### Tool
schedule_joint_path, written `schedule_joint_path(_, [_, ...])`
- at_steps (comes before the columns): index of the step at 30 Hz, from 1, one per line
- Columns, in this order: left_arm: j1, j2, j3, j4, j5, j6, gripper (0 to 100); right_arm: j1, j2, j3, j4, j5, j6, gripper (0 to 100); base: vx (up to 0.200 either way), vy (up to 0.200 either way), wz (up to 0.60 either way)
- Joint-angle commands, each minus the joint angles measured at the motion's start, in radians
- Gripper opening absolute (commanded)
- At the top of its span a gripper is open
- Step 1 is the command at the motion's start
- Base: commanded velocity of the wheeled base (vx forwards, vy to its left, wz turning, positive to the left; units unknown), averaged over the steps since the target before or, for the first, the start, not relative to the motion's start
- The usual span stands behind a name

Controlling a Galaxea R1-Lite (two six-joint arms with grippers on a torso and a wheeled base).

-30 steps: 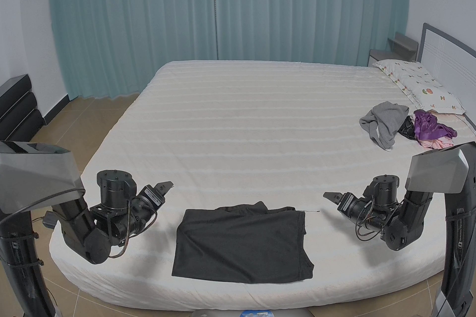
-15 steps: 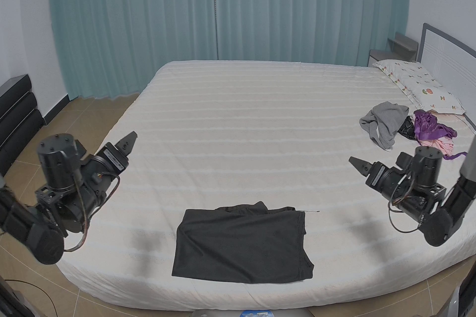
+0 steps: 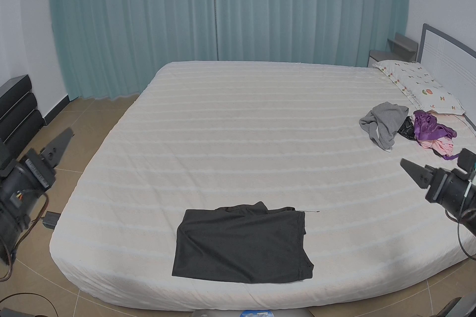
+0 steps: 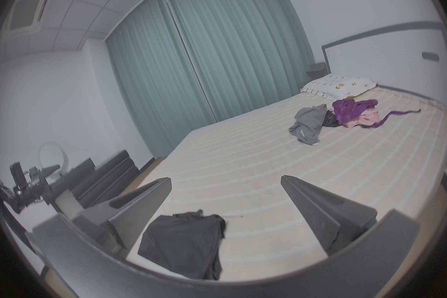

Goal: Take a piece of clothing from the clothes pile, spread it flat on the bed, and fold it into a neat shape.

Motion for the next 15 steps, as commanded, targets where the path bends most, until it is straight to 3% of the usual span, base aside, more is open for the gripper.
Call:
schedule_joint_path(1, [0.054, -0.697, 0.014, 0.523, 0.057, 0.217, 100, -0.086, -0.719, -0.001, 0.632, -0.008, -0.258, 100, 0.000, 0.000, 0.00])
schedule_joint_path(7, [0.241, -0.847, 0.015, 0.598, 0.050, 0.298, 100, -0.169, -0.892, -0.039, 0.833, -0.018, -0.334, 100, 0.000, 0.000, 0.00])
schedule_joint_path(12, [0.264, -0.947, 0.022, 0.632, 0.050, 0.417, 100, -0.216, -1.029, -0.039, 0.962, -0.018, -0.373, 100, 0.000, 0.000, 0.00])
schedule_joint_path(15, [0.308, -0.959, 0.014, 0.632, 0.049, 0.433, 100, -0.221, -1.088, -0.044, 0.979, -0.019, -0.404, 100, 0.000, 0.000, 0.00])
